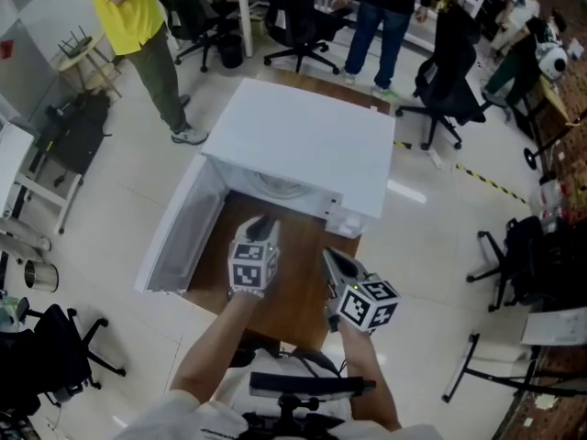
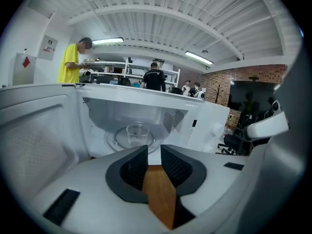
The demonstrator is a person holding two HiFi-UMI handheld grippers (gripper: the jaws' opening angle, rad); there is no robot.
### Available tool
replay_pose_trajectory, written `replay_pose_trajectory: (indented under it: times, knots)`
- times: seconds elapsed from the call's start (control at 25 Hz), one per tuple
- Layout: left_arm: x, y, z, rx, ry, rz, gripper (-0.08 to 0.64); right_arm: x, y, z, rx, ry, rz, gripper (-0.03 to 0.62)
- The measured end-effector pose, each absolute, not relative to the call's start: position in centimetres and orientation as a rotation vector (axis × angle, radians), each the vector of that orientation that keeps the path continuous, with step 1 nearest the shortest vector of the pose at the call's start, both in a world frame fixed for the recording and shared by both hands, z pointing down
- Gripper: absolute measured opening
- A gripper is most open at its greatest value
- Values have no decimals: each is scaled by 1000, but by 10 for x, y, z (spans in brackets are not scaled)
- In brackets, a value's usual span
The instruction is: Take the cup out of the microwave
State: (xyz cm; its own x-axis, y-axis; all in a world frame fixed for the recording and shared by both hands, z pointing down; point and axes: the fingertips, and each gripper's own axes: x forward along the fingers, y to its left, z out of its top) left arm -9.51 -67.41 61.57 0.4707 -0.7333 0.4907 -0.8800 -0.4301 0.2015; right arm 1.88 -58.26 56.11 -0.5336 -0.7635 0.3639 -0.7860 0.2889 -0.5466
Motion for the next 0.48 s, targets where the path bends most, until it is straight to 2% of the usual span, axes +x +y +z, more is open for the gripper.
replay_pose_trajectory:
  times: [0.04, 0.12, 0.16, 0.2, 0.28, 0.48]
  knots:
    - [-93, -682, 620, 2293, -1346, 467, 90, 19, -586, 560, 1509, -2495, 1091, 12]
    - [-89, -698, 628, 2289, -1353, 477, 165, 18, -589, 560, 1524, -2491, 1099, 12]
    - [-88, -706, 633, 2283, -1359, 480, 219, 18, -590, 560, 1532, -2486, 1103, 12]
    - [-86, -713, 638, 2278, -1367, 483, 306, 18, -591, 561, 1541, -2480, 1107, 12]
    - [-85, -725, 647, 2276, -1385, 499, 362, 19, -593, 564, 1557, -2467, 1117, 12]
    - [-84, -753, 656, 2284, -1409, 498, 426, 19, -598, 566, 1591, -2434, 1143, 12]
